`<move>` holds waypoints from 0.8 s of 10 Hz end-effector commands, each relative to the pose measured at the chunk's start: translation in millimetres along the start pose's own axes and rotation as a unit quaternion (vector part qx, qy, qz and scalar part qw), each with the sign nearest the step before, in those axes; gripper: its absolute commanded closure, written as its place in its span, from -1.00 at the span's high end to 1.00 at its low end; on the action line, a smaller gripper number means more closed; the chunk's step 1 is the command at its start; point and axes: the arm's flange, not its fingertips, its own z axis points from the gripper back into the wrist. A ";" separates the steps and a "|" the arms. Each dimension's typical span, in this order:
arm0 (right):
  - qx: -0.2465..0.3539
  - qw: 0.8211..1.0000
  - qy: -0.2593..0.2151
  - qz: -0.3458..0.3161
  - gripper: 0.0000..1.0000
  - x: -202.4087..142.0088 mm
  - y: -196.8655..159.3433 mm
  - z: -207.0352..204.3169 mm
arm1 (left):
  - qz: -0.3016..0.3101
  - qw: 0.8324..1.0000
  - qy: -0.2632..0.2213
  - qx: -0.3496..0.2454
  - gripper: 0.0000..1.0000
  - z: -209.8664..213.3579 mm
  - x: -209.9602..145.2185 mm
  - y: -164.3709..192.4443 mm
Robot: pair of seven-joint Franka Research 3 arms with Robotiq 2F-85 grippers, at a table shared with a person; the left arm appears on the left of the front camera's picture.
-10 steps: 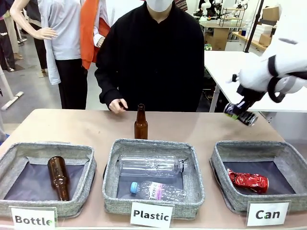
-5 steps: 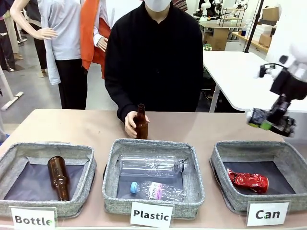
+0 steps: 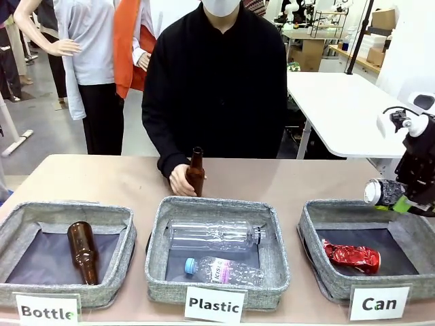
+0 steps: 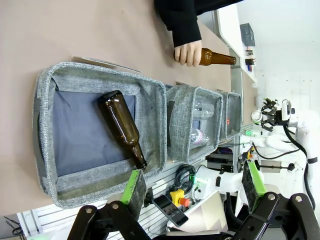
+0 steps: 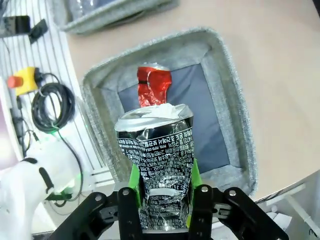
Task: Sort the can waste into the basket.
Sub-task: Pick up the can waste from the table and place it in the right Fabric basket.
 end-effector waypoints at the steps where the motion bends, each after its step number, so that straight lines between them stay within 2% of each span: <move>1: -0.011 1.000 -0.017 0.011 -1.00 -2.8 -6.3 -4.1 | 0.005 1.000 0.001 -0.004 1.00 0.5 -1.9 -0.9; 3: -0.009 1.000 -0.019 0.009 1.00 -0.8 -8.6 -3.5 | 0.005 1.000 0.001 -0.004 1.00 0.5 -1.9 -0.9; 5: -0.007 1.000 -0.020 0.002 1.00 -0.1 -11.1 -3.7 | 0.000 1.000 0.000 0.000 1.00 0.0 0.0 0.0; 6: -0.007 1.000 -0.019 -0.004 1.00 -0.2 -12.1 -4.7 | -0.012 1.000 -0.010 -0.006 1.00 29.7 6.7 -10.5; 8: 0.001 1.000 -0.027 -0.011 1.00 -4.1 -16.8 -6.7 | -0.053 0.993 -0.101 0.003 1.00 113.0 19.8 -34.3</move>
